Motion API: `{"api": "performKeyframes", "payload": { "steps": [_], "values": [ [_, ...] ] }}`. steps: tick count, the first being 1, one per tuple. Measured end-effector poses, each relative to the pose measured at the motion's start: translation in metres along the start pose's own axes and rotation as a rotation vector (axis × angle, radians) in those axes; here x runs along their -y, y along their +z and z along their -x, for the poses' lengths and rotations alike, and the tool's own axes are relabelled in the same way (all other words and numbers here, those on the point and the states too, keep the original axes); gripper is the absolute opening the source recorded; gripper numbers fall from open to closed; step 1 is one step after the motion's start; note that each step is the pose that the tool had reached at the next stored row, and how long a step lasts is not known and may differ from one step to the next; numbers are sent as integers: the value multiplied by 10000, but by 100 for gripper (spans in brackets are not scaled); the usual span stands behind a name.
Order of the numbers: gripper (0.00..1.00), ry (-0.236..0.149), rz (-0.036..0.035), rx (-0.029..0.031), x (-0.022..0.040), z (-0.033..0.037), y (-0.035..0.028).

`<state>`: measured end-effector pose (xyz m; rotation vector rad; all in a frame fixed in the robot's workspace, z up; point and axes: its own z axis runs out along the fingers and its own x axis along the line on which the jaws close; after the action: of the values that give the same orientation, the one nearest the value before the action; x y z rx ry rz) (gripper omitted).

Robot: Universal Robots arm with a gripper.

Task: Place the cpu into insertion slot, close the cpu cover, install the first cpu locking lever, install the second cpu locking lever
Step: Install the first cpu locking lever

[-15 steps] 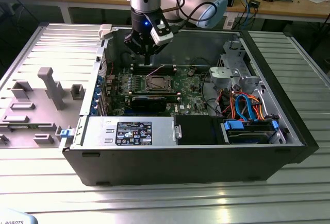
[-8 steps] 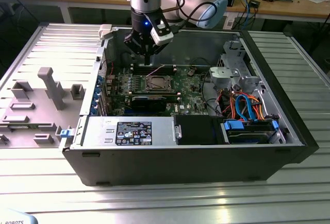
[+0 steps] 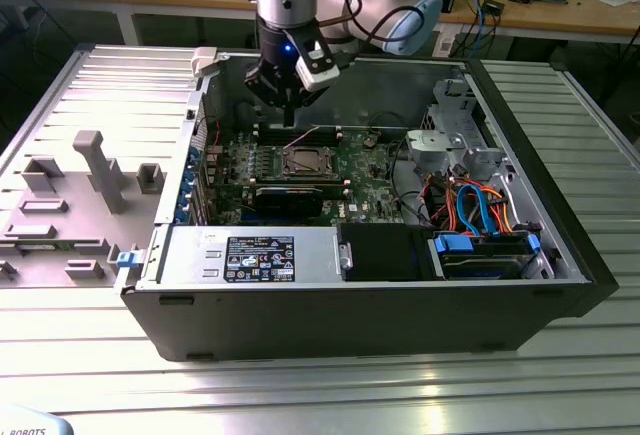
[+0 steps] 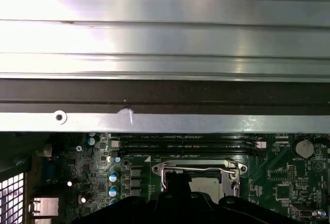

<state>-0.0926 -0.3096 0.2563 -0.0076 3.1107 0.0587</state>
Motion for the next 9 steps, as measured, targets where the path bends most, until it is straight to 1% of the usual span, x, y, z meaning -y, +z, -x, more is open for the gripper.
{"api": "performKeyframes", "payload": {
  "steps": [3, 5, 9],
  "values": [
    [11, 42, -2, 1, 1, 21, 43],
    [11, 42, -2, 1, 1, 29, 60],
    [11, 43, -3, 2, 1, 30, 69]
  ]
}}
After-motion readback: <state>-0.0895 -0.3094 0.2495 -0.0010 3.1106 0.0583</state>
